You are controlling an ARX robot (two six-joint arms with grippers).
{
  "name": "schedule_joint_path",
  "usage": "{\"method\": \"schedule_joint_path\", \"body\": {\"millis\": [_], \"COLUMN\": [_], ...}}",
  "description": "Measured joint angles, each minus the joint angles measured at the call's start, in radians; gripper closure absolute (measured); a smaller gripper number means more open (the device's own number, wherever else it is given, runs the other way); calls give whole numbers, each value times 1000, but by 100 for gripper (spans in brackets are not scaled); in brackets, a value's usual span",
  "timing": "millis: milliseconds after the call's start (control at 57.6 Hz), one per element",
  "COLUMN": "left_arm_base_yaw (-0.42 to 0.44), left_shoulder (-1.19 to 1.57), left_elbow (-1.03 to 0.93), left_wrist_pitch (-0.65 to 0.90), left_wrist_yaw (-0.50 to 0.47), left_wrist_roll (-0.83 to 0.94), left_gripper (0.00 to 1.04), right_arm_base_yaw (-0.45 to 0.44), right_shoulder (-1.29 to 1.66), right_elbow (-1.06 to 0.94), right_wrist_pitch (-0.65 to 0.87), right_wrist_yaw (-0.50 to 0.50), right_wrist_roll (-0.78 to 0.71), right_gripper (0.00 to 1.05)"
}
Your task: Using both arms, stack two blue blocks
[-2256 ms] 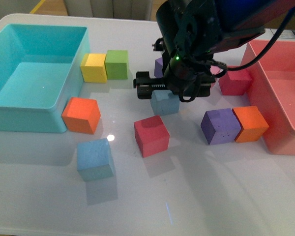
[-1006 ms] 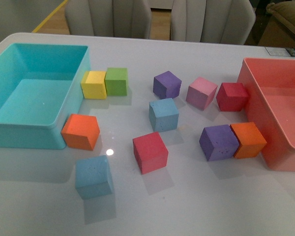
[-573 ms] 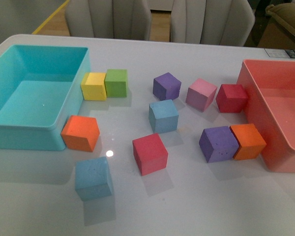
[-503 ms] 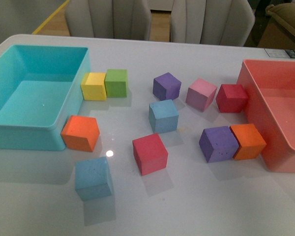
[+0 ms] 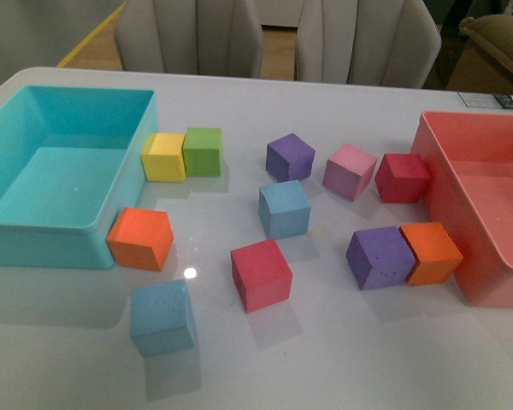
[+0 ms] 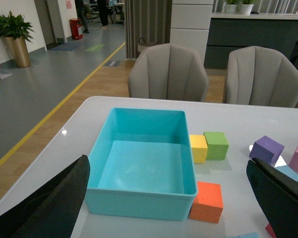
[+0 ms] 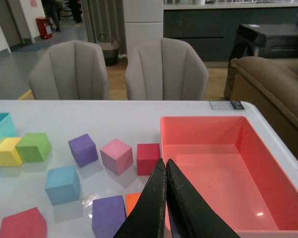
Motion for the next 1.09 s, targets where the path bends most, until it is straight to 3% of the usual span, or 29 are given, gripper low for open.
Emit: {"method": "schedule_joint_path", "body": {"millis": [642, 746, 1006, 1093], "left_arm_base_yaw": [0, 0, 0, 0], "left_shoulder": [0, 0, 0, 0], "left_elbow": [0, 0, 0, 0], "left_wrist_pitch": [0, 0, 0, 0], "left_wrist_yaw": [0, 0, 0, 0], "left_wrist_roll": [0, 0, 0, 0], "left_gripper": [9, 9, 9, 9], "right_arm_base_yaw": [0, 0, 0, 0], "right_shoulder": [-222, -359, -387, -388], "right_elbow": [0, 0, 0, 0], "right_wrist_pitch": [-220, -380, -391, -391], "right_wrist_yaw": [0, 0, 0, 0], "right_wrist_roll": [0, 0, 0, 0], "right_gripper": [103, 103, 103, 88]}}
